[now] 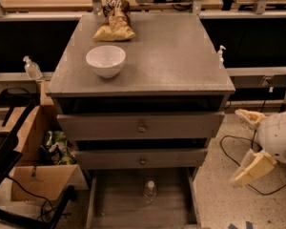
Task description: Pick water bottle from bottom drawer and place on counter
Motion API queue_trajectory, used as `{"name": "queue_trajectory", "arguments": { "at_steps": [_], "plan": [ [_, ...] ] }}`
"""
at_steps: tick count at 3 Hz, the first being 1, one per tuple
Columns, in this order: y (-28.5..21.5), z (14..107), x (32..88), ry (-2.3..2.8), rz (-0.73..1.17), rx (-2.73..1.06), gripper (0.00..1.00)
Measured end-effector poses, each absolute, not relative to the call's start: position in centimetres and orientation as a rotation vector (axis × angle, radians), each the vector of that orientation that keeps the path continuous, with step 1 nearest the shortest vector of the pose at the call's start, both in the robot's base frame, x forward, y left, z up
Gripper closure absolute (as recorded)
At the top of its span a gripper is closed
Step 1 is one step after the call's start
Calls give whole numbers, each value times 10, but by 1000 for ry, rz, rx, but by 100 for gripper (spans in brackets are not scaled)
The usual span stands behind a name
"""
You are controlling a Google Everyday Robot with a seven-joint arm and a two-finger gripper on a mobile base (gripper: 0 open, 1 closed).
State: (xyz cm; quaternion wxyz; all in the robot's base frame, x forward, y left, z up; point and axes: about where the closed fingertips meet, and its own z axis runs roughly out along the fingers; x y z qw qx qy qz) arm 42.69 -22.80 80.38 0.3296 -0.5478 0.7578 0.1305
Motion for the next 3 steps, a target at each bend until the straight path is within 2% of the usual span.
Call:
{"name": "queue_trajectory", "arguments": {
  "at_steps": [1,3],
  "plan": [
    [-226,765,444,1825,439,-1220,0],
    [-227,741,443,1747,493,-1172,0]
  ]
}}
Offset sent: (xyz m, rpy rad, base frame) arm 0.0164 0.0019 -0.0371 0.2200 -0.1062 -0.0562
